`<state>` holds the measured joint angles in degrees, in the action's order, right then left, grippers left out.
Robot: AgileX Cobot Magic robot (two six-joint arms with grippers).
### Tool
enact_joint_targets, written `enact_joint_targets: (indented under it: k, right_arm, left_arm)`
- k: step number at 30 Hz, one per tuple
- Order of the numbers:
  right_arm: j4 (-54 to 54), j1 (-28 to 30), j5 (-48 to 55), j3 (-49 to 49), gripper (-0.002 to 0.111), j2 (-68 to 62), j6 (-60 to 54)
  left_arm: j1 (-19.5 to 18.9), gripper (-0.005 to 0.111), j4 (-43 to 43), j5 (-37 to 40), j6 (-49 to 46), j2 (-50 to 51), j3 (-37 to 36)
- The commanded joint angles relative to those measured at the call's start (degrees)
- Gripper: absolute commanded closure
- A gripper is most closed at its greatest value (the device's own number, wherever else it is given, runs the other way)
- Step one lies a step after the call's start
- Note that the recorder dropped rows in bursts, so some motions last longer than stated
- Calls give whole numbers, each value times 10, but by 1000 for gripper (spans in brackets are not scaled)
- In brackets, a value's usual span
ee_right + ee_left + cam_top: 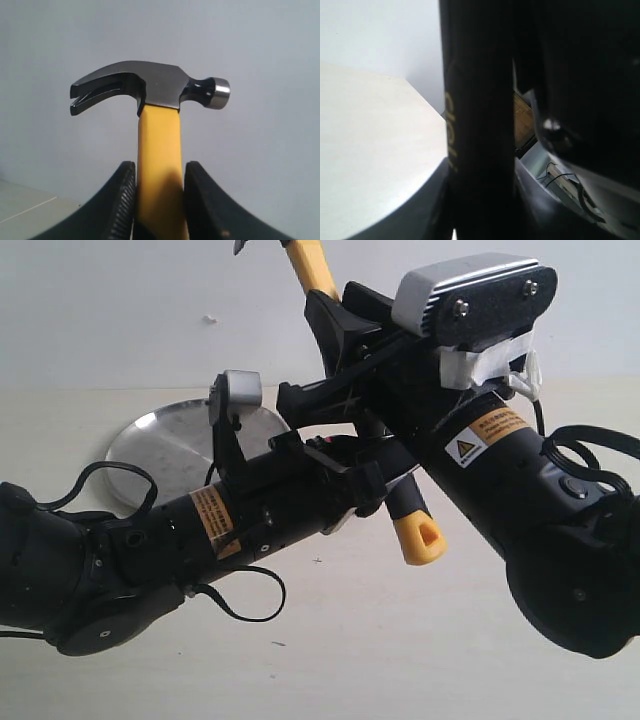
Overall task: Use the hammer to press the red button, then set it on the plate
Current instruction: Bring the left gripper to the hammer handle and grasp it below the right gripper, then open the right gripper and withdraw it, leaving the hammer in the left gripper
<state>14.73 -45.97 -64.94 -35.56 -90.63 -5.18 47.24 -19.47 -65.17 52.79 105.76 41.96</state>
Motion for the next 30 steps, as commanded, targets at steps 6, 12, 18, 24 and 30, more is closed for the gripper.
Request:
enact_joint_targets:
  k: [6, 12, 18, 24, 30]
  right_arm:
    - [-2, 0, -40, -9, 108, 6, -11]
    - [-3, 0, -38, -9, 93, 6, -11]
    - [-2, 0, -29, -9, 51, 6, -11]
    - [-2, 0, -27, -9, 51, 6, -14]
    - [9, 0, -36, -9, 51, 7, -59]
  left_arm:
    - [-6, 107, -5, -6, -33, -1, 2]
    - [-16, 107, -19, -5, -34, -1, 2]
    - [-29, 107, -18, -3, -42, -1, 2]
    - [-46, 107, -24, 9, -40, -1, 2]
    - [-63, 107, -55, 36, -42, -1, -1]
